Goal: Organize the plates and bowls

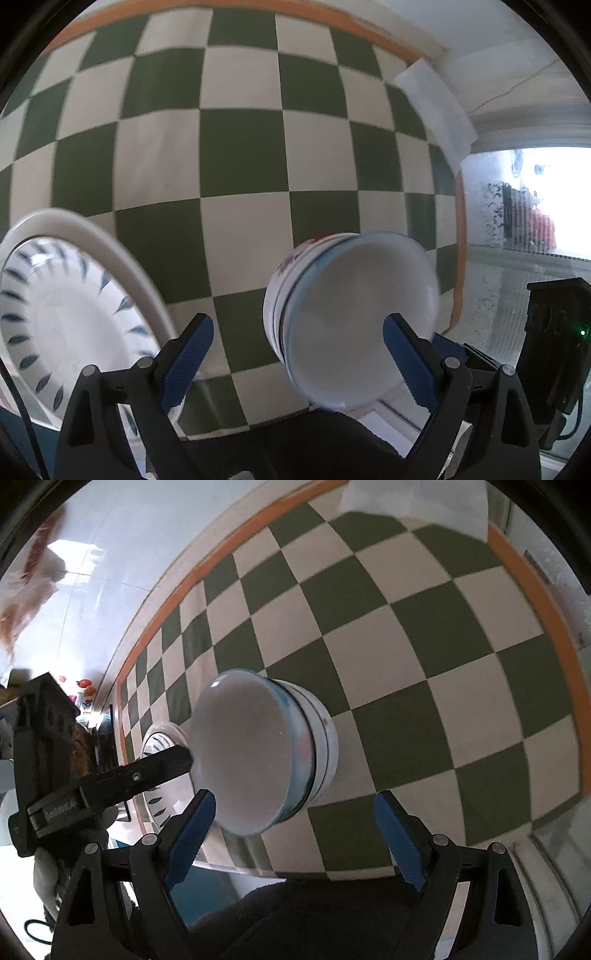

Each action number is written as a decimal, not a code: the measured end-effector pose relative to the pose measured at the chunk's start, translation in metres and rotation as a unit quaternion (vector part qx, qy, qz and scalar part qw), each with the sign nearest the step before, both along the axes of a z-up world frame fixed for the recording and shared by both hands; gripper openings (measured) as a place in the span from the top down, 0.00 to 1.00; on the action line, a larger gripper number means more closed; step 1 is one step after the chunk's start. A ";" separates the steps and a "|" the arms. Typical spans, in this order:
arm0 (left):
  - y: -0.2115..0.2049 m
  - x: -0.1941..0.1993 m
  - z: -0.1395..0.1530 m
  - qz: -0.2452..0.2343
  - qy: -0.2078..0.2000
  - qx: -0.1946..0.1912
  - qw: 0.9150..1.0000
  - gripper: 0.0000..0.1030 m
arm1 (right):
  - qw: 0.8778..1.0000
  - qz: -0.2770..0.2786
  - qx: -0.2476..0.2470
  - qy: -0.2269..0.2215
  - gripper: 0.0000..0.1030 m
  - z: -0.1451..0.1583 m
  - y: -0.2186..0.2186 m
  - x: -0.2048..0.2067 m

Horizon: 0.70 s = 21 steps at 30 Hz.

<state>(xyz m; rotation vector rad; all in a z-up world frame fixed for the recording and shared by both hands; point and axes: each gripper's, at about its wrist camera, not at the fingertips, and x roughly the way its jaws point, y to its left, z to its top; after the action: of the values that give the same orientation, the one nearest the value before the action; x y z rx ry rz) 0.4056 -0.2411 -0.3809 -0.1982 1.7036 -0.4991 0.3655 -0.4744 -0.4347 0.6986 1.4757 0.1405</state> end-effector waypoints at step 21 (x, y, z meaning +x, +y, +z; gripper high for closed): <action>-0.001 0.014 -0.057 0.010 0.094 -0.069 0.993 0.51 | 0.996 0.004 0.068 0.057 0.44 -0.083 0.020 0.042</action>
<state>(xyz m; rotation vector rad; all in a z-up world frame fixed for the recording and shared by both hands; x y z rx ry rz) 0.4192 -0.2419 -0.4378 -0.3715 1.8488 -0.6005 0.4079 -0.4541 -0.5174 0.8228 1.5881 0.2126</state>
